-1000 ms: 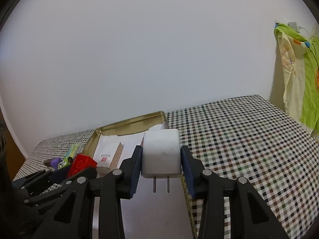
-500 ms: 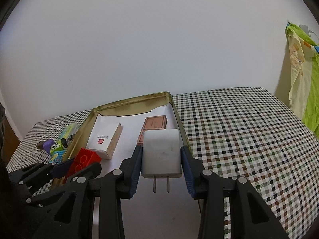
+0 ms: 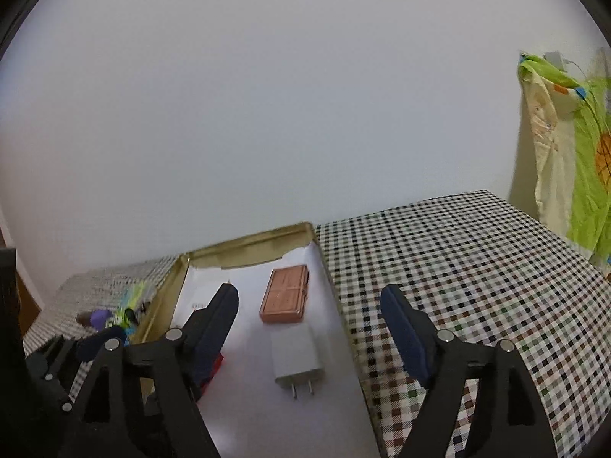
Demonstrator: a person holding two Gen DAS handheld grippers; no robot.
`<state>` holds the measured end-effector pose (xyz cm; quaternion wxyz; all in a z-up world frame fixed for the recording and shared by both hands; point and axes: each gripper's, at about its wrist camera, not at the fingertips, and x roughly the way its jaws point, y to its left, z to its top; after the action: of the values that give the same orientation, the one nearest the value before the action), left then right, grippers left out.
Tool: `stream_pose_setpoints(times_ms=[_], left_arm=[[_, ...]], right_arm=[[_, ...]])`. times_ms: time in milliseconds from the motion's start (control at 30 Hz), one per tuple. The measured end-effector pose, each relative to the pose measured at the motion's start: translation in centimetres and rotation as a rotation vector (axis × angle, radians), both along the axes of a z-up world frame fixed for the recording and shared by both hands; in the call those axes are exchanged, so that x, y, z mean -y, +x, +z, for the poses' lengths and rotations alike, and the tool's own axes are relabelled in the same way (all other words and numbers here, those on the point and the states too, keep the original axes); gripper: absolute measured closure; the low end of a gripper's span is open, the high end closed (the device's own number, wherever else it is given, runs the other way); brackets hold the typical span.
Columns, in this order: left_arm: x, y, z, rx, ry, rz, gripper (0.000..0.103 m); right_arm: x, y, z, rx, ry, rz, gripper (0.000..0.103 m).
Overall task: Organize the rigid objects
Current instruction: 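Lower the red brick into the tin with the left gripper while the right places the charger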
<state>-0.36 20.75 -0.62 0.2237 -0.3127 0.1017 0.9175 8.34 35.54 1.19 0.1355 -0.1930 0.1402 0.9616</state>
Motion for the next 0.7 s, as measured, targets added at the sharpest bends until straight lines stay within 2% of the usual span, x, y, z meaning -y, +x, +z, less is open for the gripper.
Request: stream_pose_setpoints(times_ms=[233, 300, 500, 700], left_arm=[[1.8, 0.0, 1.3, -0.093, 0.052, 0.054, 0.005], [2.4, -0.3, 1.3, -0.108, 0.045, 0.074, 0.005], [4.1, -1.6, 0.9, -0.065, 0.049, 0.118, 0.005], [5.3, -2.1, 0.3, -0.049, 0.05, 0.103, 0.005]], right_arm=[[-0.3, -0.2, -0.3, 0.013, 0.011, -0.028, 0.023], [-0.3, -0.1, -0.2, 0.009, 0.018, -0.041, 0.023], [0.3, -0.2, -0.6, 0.022, 0.039, -0.062, 0.023], [1.5, 0.1, -0.7, 0.017, 0.052, -0.086, 0.023]])
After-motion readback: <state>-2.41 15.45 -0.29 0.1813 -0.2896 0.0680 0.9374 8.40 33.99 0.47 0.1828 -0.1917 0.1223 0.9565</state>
